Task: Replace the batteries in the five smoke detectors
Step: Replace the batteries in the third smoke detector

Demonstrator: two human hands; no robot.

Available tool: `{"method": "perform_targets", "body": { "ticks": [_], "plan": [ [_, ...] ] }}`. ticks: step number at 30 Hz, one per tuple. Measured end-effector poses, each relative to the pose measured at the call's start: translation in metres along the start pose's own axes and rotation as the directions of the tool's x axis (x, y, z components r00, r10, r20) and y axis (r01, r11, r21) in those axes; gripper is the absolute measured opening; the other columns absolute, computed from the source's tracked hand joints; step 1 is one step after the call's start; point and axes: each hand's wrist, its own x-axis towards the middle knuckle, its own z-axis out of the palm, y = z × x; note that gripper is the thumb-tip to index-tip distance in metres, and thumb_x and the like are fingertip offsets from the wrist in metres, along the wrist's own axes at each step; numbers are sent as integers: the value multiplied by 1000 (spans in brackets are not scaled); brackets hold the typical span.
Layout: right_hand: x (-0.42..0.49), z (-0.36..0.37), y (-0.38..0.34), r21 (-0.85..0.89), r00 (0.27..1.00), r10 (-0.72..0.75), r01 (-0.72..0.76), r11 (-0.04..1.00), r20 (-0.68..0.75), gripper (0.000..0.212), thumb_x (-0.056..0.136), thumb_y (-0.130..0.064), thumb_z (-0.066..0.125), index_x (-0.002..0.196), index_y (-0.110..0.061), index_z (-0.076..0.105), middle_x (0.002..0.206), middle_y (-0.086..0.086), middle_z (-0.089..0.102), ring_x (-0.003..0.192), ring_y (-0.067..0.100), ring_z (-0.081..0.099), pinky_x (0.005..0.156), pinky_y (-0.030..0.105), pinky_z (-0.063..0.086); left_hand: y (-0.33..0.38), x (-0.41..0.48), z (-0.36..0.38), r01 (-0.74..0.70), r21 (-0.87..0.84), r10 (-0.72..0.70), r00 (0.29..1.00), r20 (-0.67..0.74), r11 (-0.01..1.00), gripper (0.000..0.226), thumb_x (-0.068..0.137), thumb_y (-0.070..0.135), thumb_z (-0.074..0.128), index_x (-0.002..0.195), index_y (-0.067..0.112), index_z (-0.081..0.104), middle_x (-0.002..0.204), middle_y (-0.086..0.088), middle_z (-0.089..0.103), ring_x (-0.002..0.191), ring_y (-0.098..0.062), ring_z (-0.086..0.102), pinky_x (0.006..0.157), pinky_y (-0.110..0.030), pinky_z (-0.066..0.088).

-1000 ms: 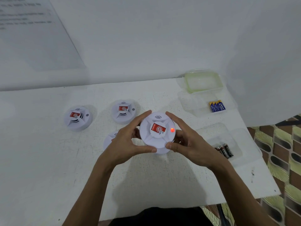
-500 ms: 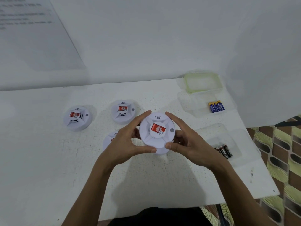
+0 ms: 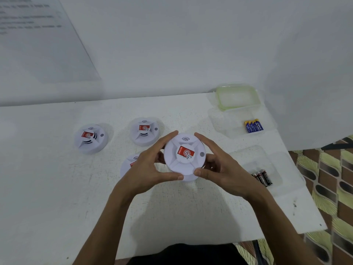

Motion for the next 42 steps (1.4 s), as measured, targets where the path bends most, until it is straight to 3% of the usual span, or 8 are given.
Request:
{"method": "perform_targets", "body": {
  "ticks": [8,20,29,32,35,42],
  "plan": [
    [-1,1,-2,-10,1000,9,-9,1000,-7,82,90,-17,68,151,-39,16,101,5,70,68,7,57,70,23,49,0,0,0,-2,13,2,1000,3,1000,87,67,38,83,127,69,28,125,42,46,111,8,53,79,-5,44],
    [0,1,1,-19,1000,8,-8,1000,-10,83,90,-18,68,151,-42,16,96,4,69,66,7,54,69,22,48,2,0,1,22,-12,-22,1000,0,1000,81,60,53,77,122,73,28,123,44,47,111,7,53,78,-6,45],
    [3,-1,5,-66,999,19,-22,998,-46,82,90,-22,68,151,-42,16,95,0,70,68,8,58,70,22,51,-6,2,-2,13,44,-15,999,38,999,87,70,41,80,127,72,21,125,47,41,109,6,54,78,-6,46],
    [9,-5,6,-66,993,34,-41,997,-109,74,89,-24,69,147,-41,25,93,-2,70,68,7,60,69,22,50,-8,9,-4,7,57,-9,999,36,998,87,74,36,78,134,61,20,125,47,41,108,3,56,80,-6,46],
    [18,-8,8,-80,987,38,-51,995,-154,67,88,-27,69,143,-39,31,100,-1,70,75,13,66,72,25,53,-8,19,-5,-4,65,3,1000,18,998,86,72,43,75,137,55,21,125,47,42,108,6,56,81,-7,46],
    [41,-17,13,-112,964,61,-92,989,-257,63,89,-25,68,142,-35,36,108,-6,68,84,4,66,72,16,50,-19,53,-4,26,116,-21,999,-38,993,87,70,36,81,138,33,27,128,19,49,97,5,60,78,-4,46]
  ]
}}
